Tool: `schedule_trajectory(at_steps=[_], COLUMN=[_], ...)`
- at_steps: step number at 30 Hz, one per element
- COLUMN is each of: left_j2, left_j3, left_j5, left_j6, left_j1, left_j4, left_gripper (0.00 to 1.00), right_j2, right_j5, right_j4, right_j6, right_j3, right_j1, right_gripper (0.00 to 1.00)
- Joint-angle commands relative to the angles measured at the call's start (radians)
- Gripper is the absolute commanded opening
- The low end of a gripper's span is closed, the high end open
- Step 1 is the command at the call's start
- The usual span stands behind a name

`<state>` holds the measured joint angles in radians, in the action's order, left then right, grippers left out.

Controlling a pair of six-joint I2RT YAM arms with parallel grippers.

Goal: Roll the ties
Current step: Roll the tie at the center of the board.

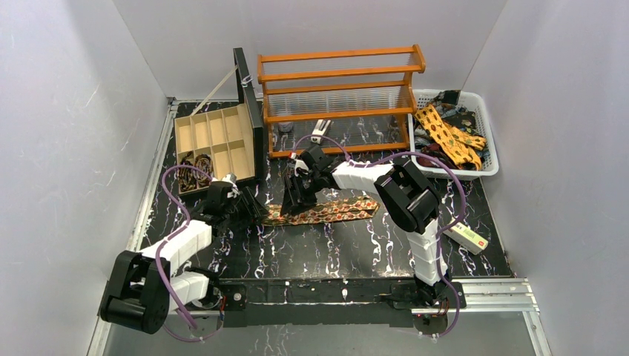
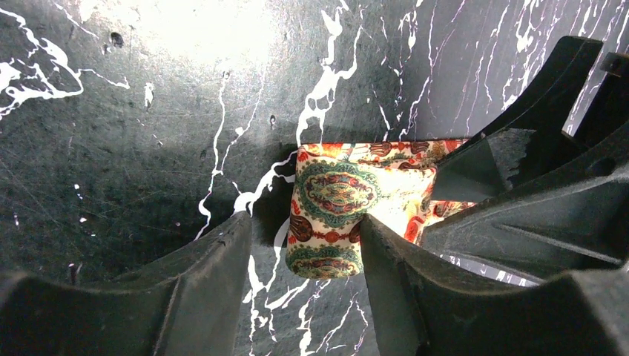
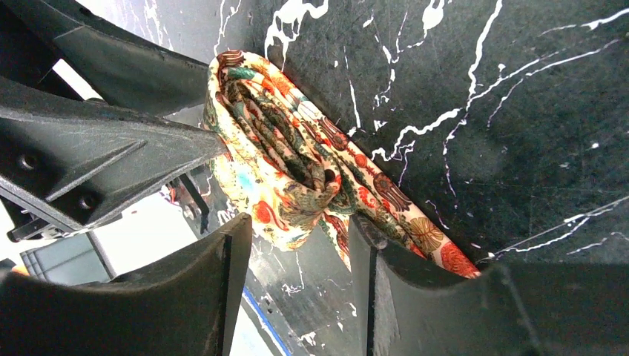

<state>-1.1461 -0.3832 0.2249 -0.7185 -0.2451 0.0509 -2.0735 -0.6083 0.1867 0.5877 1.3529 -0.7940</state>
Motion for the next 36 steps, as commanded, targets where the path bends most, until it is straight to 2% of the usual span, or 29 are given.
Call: schedule_trajectory(at_steps=[1, 3, 7, 11, 16, 21, 24, 36], left_j2=[0.022, 0.042, 0.068, 0.074, 0.085, 0.048, 0.002, -0.07], left_j3=[0.053, 0.061, 0.047, 0.015, 0.001, 0.0, -0.014, 0.042], left_j5=[-0.048, -0.029, 0.015, 0.042, 0.049, 0.15, 0.188, 0.297], left_j6=[0.041, 0.042, 0.03, 0.023, 0.006, 0.016, 0.059, -0.027], left_j1=[-0.001, -0.002, -0.002, -0.002, -0.002, 0.006, 0.026, 0.048], left_j4=[-0.09, -0.091, -0.071, -0.07, -0.06, 0.022, 0.007, 0.217], left_gripper=[0.54, 0.55, 0.65, 0.67, 0.68, 0.7, 0.7, 0.63], right_j2=[0.029, 0.016, 0.002, -0.006, -0.025, -0.041, -0.054, -0.071], right_j5=[0.034, 0.046, 0.001, 0.015, 0.016, 0.028, 0.021, -0.043], right_j4=[0.027, 0.025, -0.038, -0.052, -0.044, -0.038, -0.038, -0.029], right_j6=[0.014, 0.049, 0.115, 0.133, 0.114, 0.096, 0.09, 0.054], right_j3=[0.047, 0.041, -0.003, -0.024, -0.035, -0.054, -0.054, -0.038], right_j1=[0.002, 0.002, 0.001, 0.001, 0.001, 0.003, 0.003, 0.027], right_gripper=[0.56, 0.49, 0.43, 0.37, 0.35, 0.33, 0.33, 0.33])
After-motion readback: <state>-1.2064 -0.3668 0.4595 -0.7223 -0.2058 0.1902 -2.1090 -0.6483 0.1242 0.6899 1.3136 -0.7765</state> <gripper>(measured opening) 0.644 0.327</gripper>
